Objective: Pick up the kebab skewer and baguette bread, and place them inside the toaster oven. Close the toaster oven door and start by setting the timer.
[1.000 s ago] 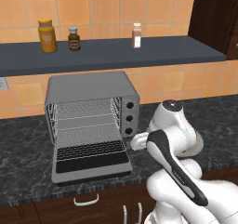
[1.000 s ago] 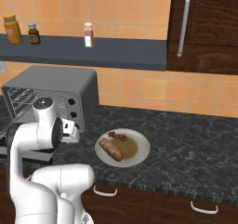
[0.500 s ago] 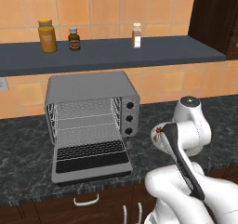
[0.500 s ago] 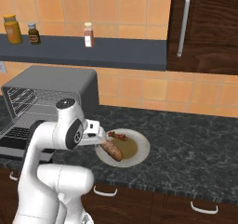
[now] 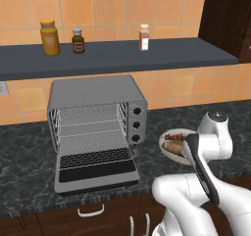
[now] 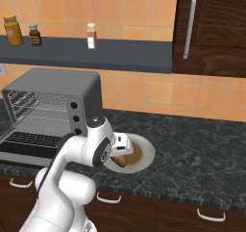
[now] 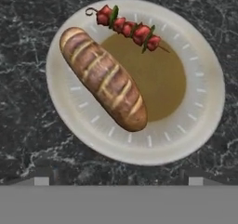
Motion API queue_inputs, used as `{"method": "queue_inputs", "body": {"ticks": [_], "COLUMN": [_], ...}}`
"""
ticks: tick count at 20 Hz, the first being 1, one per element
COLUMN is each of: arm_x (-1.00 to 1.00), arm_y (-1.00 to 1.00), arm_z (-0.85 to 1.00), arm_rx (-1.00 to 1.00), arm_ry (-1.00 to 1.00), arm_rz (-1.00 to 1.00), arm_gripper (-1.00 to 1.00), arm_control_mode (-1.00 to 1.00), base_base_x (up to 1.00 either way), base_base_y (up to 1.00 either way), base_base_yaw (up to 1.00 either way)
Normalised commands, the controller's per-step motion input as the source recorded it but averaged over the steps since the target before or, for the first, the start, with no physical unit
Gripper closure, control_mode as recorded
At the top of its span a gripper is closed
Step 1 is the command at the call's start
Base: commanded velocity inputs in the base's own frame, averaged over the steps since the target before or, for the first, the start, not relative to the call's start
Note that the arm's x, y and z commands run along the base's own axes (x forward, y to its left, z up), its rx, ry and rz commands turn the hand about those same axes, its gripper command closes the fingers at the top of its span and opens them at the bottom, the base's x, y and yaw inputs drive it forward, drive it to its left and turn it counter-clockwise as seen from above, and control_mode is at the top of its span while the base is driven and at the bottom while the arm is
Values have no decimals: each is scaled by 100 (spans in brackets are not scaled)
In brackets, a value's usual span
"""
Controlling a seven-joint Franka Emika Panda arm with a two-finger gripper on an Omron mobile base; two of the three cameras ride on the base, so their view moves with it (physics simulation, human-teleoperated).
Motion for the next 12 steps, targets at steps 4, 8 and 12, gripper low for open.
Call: {"method": "queue_inputs", "body": {"ticks": [4, 8, 12], "arm_x": [47, 37, 22], "arm_y": [0, -12, -11], "arm_z": [-21, -13, -24], "arm_rx": [1, 0, 0], "arm_ry": [3, 7, 15], "arm_rz": [0, 0, 1], "arm_gripper": [-100, -100, -100], "arm_control_mode": [-100, -100, -100], "base_base_x": [0, 0, 0], "base_base_y": [0, 0, 0], "base_base_yaw": [0, 0, 0]}}
